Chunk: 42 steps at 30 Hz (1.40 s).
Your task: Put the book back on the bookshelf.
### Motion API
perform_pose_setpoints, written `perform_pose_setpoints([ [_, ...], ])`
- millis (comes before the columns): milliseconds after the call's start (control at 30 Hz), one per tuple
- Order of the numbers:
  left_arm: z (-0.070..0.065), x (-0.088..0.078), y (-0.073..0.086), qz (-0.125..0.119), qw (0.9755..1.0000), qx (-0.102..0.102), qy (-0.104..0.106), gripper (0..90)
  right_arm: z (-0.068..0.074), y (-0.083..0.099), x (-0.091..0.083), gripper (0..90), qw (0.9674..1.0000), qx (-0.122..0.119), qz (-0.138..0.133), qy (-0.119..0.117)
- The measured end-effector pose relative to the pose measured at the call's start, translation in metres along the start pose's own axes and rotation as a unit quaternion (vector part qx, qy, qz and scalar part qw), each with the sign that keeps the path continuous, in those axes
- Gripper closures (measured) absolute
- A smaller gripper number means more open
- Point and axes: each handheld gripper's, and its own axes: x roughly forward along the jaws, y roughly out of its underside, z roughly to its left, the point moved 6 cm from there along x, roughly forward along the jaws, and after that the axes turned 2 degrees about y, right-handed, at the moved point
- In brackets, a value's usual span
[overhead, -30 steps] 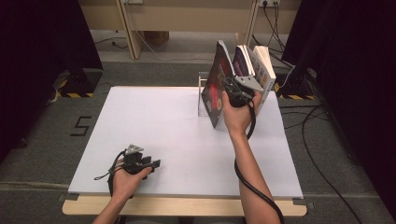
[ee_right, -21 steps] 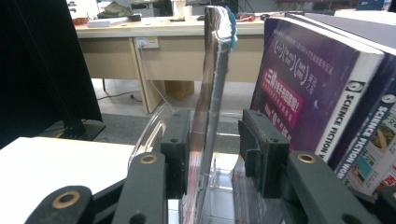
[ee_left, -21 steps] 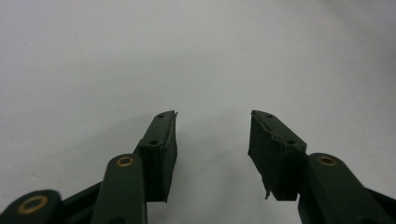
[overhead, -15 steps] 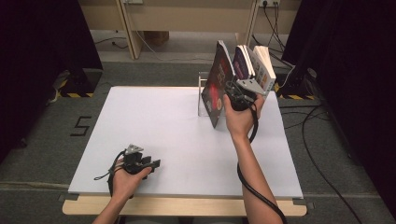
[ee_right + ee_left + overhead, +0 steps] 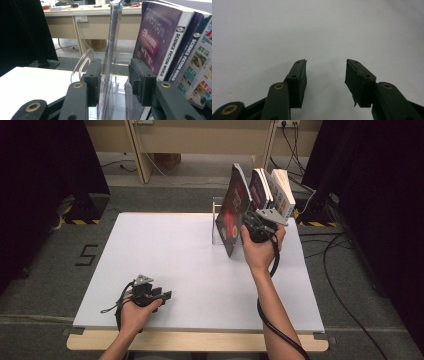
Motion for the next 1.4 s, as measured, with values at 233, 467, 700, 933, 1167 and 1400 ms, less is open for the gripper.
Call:
perform_pose_setpoints([
  [233, -0.001, 0.0, 0.0, -0.002, 1.0, -0.002, 0.0, 50.8, -0.001, 0.005, -0.003, 61.1, 1.0, 0.001, 0.007, -0.006],
  [467, 0.0, 0.0, 0.0, -0.002, 1.0, -0.001, 0.0, 50.8, -0.002, 0.009, -0.007, 60.7, 0.9998, 0.0, 0.013, -0.012],
  [700, 0.0, 0.0, 0.0, -0.003, 1.0, -0.001, 0.0, 50.8, -0.004, 0.015, -0.011, 60.2, 0.9996, -0.001, 0.024, -0.016],
  [933, -0.001, 0.0, 0.0, -0.003, 1.0, -0.001, 0.0, 50.8, -0.005, 0.02, -0.013, 60.0, 0.9992, -0.002, 0.035, -0.021],
  [1167, -0.001, 0.0, 0.0, -0.002, 1.0, -0.001, 0.0, 50.8, -0.007, 0.025, -0.016, 60.0, 0.9989, -0.004, 0.04, -0.025],
  [1400, -0.001, 0.0, 0.0, -0.002, 1.0, 0.0, -0.001, 50.8, -0.009, 0.029, -0.019, 59.8, 0.9985, -0.004, 0.048, -0.027],
])
